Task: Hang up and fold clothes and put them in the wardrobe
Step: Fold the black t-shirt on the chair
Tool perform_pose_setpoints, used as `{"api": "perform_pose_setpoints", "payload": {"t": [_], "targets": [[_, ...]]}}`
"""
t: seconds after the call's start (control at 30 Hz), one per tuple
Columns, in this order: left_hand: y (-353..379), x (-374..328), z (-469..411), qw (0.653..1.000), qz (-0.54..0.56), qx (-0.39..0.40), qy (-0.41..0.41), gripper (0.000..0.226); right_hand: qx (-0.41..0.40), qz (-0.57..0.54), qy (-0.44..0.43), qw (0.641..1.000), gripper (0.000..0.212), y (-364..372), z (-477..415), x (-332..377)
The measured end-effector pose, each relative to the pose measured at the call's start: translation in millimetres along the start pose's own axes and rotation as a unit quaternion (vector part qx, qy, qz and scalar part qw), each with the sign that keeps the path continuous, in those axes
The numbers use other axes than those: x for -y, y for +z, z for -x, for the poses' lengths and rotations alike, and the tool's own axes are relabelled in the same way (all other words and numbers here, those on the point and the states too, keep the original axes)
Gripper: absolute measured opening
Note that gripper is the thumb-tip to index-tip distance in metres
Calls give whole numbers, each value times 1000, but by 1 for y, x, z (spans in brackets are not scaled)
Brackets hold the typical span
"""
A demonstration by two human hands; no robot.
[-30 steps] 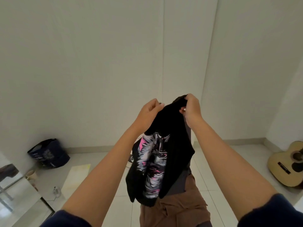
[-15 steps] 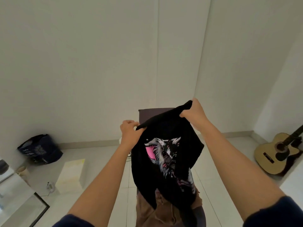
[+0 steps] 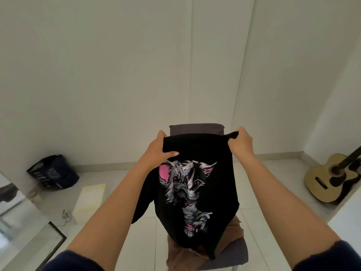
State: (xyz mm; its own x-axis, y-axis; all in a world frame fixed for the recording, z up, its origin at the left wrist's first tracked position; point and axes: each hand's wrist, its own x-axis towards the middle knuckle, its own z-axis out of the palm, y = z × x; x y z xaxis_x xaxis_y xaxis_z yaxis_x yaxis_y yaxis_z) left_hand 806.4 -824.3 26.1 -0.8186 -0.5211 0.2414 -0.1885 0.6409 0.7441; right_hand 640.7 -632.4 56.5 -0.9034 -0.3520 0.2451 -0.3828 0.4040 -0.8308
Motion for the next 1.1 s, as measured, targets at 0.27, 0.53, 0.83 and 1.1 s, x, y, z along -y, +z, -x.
{"api": "perform_pose_setpoints", "payload": {"t": [0.27,0.53,0.83,1.1], "targets": [[-9,7,3,985,-37,-160,-52,22,39,-21,-14,999,32,-4,5,6],[-15,1,2,956,-19,-285,-64,17,-22,119,-134,984,28,-24,-1,-1],[-9,-28,7,932,-142,-328,-50,23,-31,155,-104,982,56,-53,-2,-11],[5,-4,27,929,-88,-354,-64,23,28,35,-144,989,44,-42,4,-20]]}}
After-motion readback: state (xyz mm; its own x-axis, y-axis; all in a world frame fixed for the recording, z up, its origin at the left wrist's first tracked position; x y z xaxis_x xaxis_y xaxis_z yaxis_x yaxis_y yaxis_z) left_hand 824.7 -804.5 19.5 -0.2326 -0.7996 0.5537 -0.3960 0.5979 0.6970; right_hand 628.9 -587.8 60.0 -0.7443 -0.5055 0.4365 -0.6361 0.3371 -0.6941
